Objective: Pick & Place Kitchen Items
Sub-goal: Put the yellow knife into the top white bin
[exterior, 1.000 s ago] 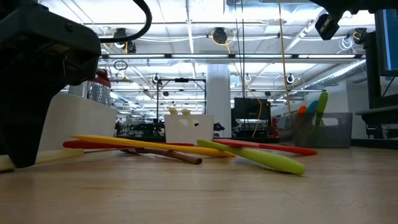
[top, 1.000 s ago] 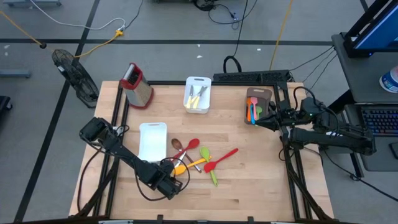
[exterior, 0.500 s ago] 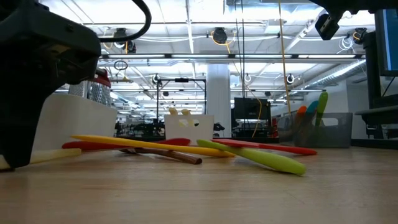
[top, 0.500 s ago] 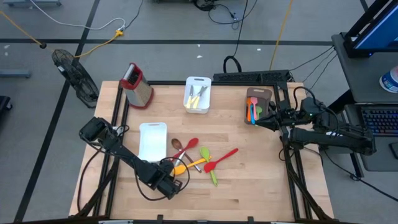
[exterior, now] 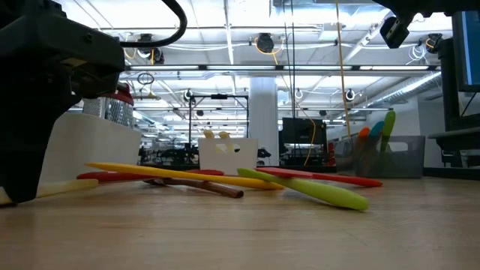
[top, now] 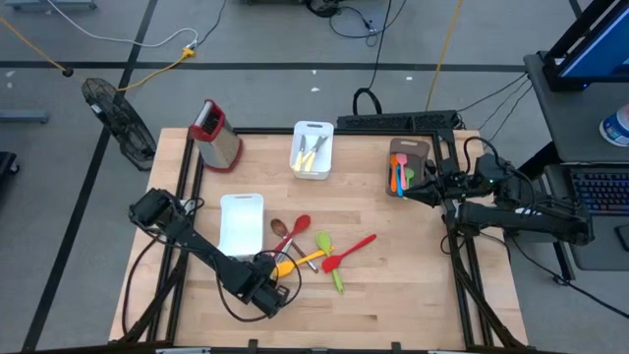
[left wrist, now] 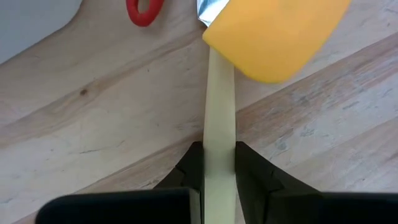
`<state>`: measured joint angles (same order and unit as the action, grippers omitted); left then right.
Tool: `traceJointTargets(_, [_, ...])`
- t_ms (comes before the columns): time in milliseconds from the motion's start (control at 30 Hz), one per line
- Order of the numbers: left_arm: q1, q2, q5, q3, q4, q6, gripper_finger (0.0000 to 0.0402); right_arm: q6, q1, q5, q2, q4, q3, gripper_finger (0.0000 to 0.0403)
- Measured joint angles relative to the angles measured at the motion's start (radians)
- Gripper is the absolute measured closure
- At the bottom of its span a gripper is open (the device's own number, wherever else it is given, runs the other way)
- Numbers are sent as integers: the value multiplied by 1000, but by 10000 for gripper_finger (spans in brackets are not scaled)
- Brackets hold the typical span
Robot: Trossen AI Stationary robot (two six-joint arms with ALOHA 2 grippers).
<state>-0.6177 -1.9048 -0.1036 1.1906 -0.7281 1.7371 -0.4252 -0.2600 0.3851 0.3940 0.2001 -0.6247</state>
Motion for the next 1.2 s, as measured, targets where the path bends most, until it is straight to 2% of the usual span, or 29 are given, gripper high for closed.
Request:
traceJointTargets(700, [0,0,7,16,-28,19,355,0,0,0,0,0,0,403])
traceJointTargets(1200, [-14,88,3,18,-68,26,355,0,0,0,0,0,0,403])
